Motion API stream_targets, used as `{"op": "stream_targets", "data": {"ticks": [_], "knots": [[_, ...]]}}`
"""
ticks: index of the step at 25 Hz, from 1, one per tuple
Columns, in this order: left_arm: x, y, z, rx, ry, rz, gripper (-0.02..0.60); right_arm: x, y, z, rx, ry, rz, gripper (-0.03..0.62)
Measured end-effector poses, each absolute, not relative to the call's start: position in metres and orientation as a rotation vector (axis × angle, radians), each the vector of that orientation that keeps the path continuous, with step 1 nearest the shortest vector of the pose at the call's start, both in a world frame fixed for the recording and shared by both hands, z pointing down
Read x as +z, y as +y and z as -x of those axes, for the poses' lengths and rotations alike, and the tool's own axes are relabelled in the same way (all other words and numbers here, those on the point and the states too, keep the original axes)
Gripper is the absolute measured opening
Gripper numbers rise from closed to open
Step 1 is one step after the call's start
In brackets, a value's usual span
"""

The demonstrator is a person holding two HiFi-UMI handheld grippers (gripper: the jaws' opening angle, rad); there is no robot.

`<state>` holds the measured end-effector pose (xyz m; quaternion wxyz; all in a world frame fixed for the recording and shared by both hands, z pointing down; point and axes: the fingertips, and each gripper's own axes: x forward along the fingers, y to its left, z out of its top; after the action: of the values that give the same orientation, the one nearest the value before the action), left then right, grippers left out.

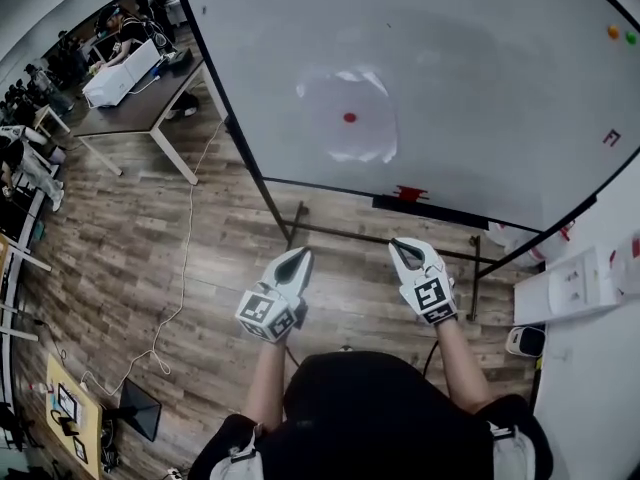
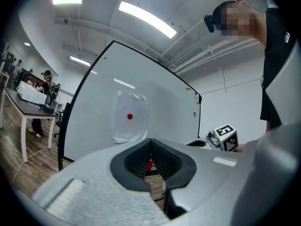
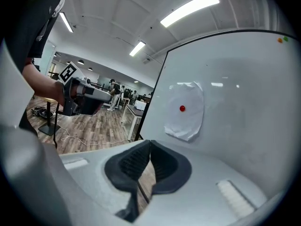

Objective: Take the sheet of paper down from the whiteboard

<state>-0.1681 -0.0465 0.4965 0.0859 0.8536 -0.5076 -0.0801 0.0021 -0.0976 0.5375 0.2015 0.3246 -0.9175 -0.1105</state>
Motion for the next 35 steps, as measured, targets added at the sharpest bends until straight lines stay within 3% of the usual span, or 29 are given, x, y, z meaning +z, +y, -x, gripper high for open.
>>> {"op": "stream_targets", "data": {"ticks": [24, 35], "knots": [[0.511, -0.061, 0.184, -0.230, -1.454, -2.544, 0.011, 0.548, -0.110, 0.000, -0.280, -2.515, -0.982, 0.005], [0.501, -0.107, 0.181, -0.200, -1.493, -2.538, 0.011, 0.545, -0.170, -0.001, -0.267, -2.555, -0.975, 0.005]]}}
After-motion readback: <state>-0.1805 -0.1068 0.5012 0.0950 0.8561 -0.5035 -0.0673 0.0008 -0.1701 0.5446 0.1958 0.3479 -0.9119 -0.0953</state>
